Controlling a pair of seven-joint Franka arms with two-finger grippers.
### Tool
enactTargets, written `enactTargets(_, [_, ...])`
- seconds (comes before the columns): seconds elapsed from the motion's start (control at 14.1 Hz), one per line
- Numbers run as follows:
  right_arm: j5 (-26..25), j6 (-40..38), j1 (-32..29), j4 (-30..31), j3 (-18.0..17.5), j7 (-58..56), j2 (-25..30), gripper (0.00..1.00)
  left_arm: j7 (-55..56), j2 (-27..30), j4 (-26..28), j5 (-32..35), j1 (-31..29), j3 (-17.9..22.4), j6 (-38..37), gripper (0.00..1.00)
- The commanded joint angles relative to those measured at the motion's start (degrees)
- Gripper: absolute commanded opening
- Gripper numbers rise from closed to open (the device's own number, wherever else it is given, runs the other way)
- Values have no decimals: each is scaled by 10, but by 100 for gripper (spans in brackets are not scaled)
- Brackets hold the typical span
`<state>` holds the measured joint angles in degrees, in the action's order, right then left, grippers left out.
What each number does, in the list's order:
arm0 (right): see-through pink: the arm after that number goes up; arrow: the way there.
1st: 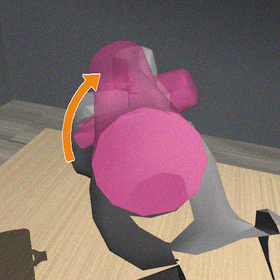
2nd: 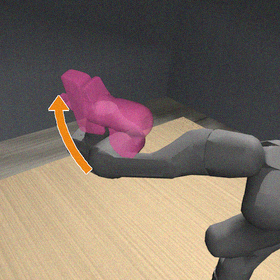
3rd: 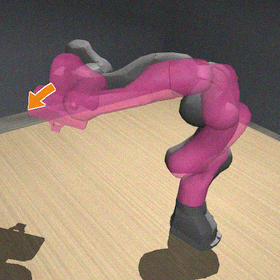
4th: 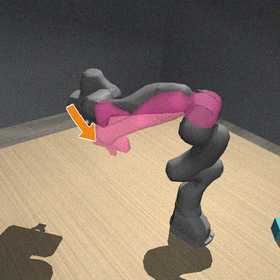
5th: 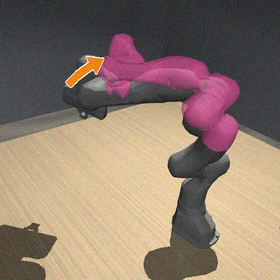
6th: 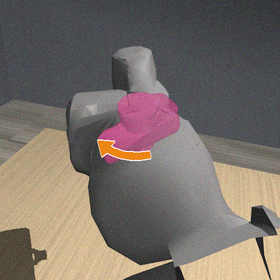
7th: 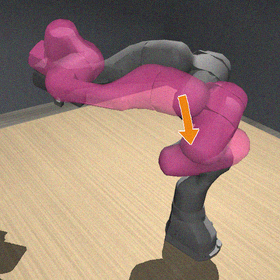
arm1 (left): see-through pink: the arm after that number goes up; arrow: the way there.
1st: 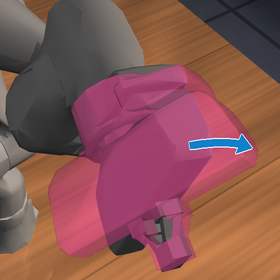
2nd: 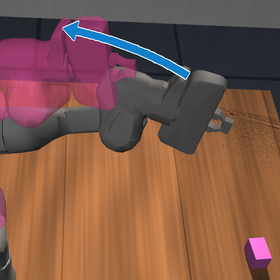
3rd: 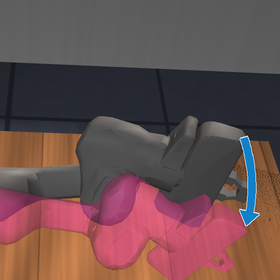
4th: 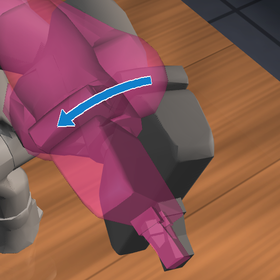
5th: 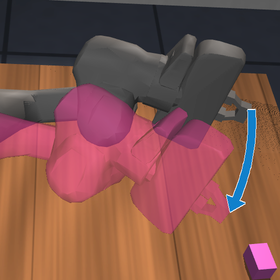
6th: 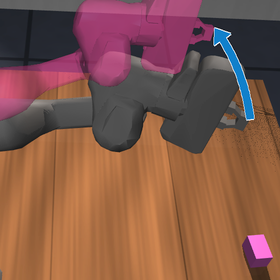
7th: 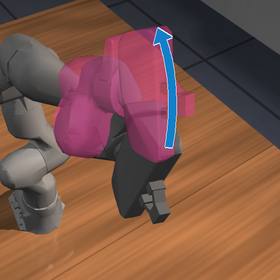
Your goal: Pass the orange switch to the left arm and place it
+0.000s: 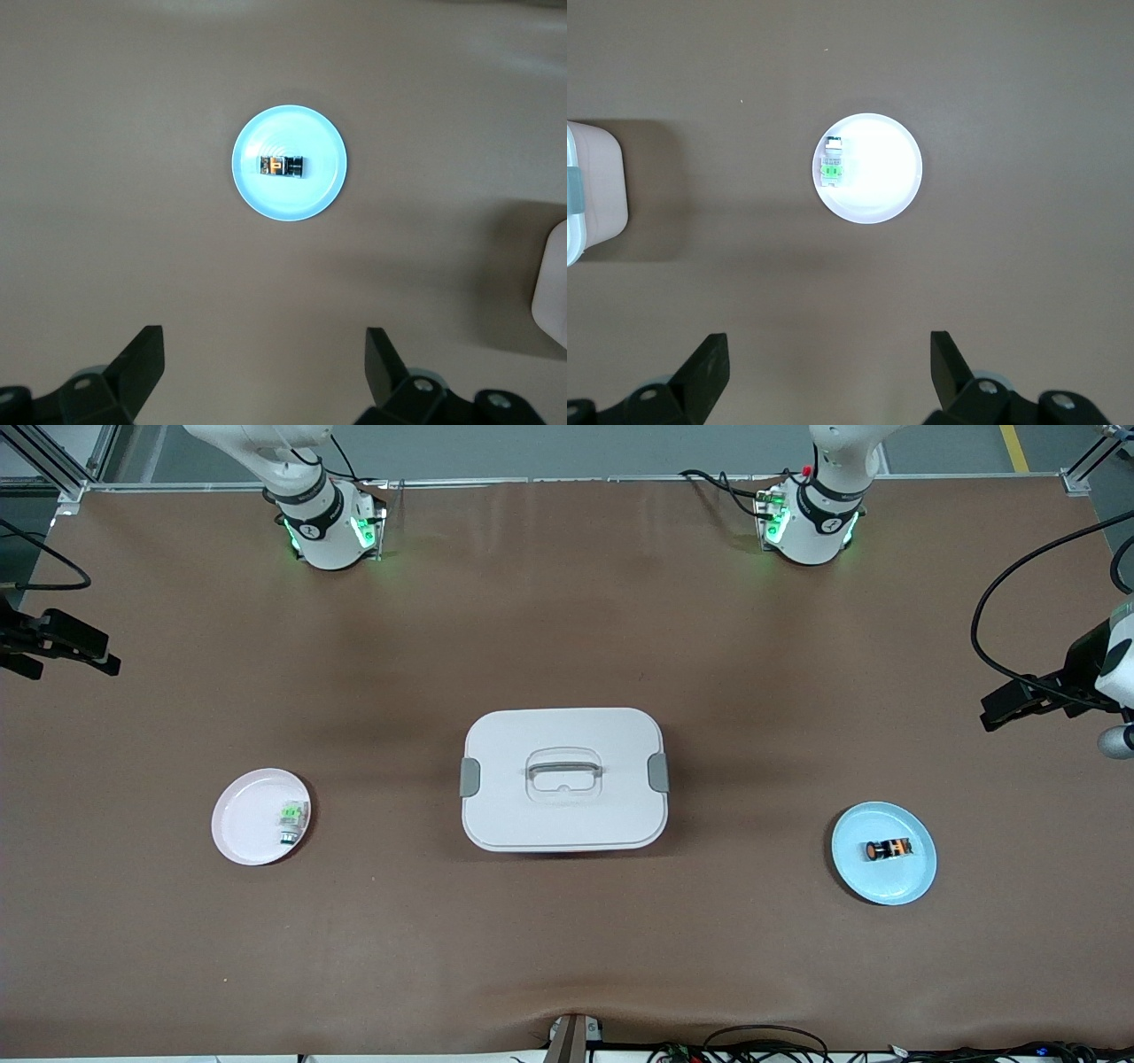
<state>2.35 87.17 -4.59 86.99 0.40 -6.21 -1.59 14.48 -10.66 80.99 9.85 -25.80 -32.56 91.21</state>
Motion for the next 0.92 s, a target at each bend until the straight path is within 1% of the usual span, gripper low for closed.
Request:
enactTargets(0.0, [-3, 4, -6, 10, -6, 4, 11, 100, 2, 6, -4, 11, 0, -4, -11, 100])
enactTargets(0.21, [-3, 5, -6, 10, -6, 4, 11, 100, -1, 11, -6, 5, 0, -1, -21, 100])
enactTargets(0.28, [-2, 5, -6, 10, -6, 4, 11, 100, -2, 30, -5, 4, 4, 1, -20, 100])
enactTargets(0.35, [-1, 5, -6, 10, -6, 4, 11, 100, 2, 40, -1, 4, 21, 4, -25, 100])
enactTargets(0.42, [-1, 4, -5, 10, -6, 4, 11, 100, -2, 43, -1, 4, 46, 32, -41, 100])
enactTargets(0.57, [-1, 3, -5, 9, -6, 4, 11, 100, -8, 66, 5, -12, 116, 112, -61, 100])
enactTargets(0.71, [-3, 5, -3, 8, -7, 4, 11, 100, -36, 86, 22, -25, 171, 169, -74, 100])
enactTargets(0.85, [-6, 6, -2, 9, -7, 4, 12, 100, -56, 112, 50, -53, 209, 227, -68, 100])
